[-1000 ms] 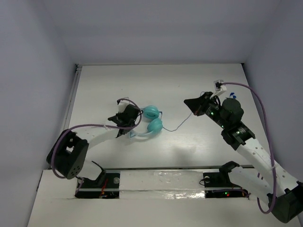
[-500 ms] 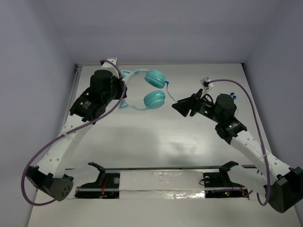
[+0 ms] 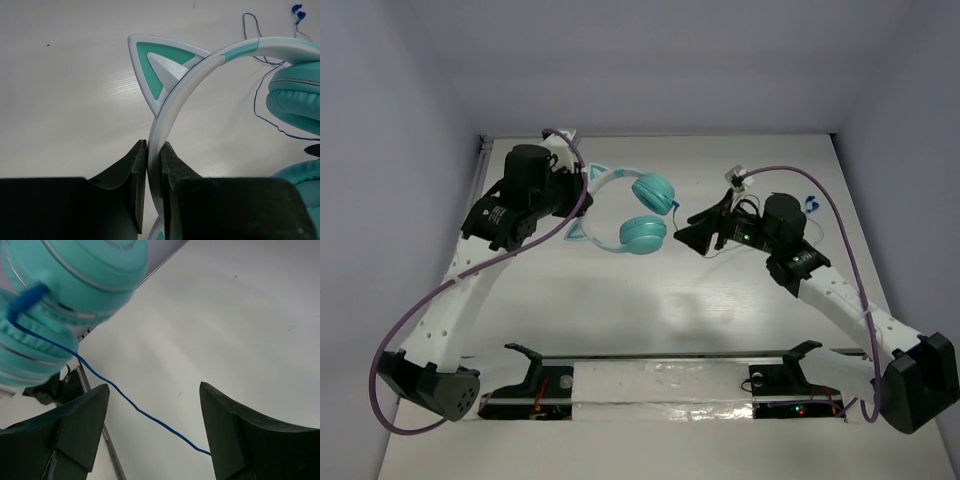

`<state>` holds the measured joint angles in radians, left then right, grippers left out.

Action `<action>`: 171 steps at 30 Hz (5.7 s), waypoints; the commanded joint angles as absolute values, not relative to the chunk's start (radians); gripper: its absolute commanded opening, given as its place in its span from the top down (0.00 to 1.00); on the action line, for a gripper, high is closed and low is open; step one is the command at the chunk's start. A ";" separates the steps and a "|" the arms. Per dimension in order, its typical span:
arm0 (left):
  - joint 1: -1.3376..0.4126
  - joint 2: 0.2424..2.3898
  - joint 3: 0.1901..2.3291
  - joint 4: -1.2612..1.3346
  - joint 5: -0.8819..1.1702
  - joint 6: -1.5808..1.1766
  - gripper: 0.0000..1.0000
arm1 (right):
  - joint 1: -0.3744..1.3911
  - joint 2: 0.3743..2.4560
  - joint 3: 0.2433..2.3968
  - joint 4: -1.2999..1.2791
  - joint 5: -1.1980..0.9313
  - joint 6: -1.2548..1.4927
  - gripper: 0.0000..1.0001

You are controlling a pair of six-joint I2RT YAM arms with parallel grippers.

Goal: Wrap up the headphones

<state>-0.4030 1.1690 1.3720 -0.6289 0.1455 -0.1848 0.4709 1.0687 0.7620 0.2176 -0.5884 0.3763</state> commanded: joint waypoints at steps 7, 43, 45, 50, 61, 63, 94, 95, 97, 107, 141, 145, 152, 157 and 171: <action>-0.321 1.183 1.491 -0.519 0.354 -0.196 1.00 | 0.469 1.176 0.795 0.353 -0.781 0.322 0.28; -0.018 1.356 1.746 -0.319 0.729 -0.468 1.00 | 0.469 1.519 0.781 0.617 -0.523 0.295 0.30; -0.008 1.359 1.761 -0.311 0.736 -0.485 1.00 | 0.469 1.528 0.773 0.621 -0.499 0.293 0.29; 0.002 1.397 1.838 -0.302 0.772 -0.528 1.00 | 0.469 1.562 0.743 0.704 -0.480 0.344 0.30; 0.020 1.399 1.778 -0.229 0.790 -0.581 1.00 | 0.469 1.620 0.746 0.772 -0.506 0.419 0.61; 0.020 1.404 1.789 -0.226 0.784 -0.586 1.00 | 0.469 1.620 0.730 0.778 -0.512 0.431 0.77; -0.308 1.319 1.057 0.100 -0.099 -0.646 1.00 | 1.025 1.428 1.293 -0.471 0.189 0.330 1.00; -0.333 1.324 1.052 0.097 -0.112 -0.638 1.00 | 1.025 1.431 1.334 -0.523 0.190 0.315 1.00; -0.342 1.333 1.034 0.095 -0.135 -0.612 1.00 | 1.037 1.445 1.374 -0.595 0.181 0.296 1.00; -0.445 1.332 0.966 0.104 -0.123 -0.511 1.00 | 1.037 1.428 1.488 -0.606 0.190 0.233 1.00; -0.511 1.233 1.066 -0.291 0.187 -0.192 1.00 | 1.008 1.353 1.502 -0.799 0.600 0.178 0.94; -0.511 1.241 1.094 -0.342 0.302 -0.129 1.00 | 0.999 1.333 1.480 -0.767 0.615 0.170 0.90; -0.511 1.183 1.057 -0.298 0.475 -0.095 1.00 | 0.977 1.367 1.459 -0.697 0.644 0.149 0.85; -0.511 1.164 1.054 -0.293 0.509 -0.087 1.00 | 0.927 1.351 1.431 -0.663 0.658 0.163 0.85; -0.492 1.174 1.152 -0.324 0.385 -0.175 1.00 | 0.678 0.982 1.066 -0.244 0.428 0.377 1.00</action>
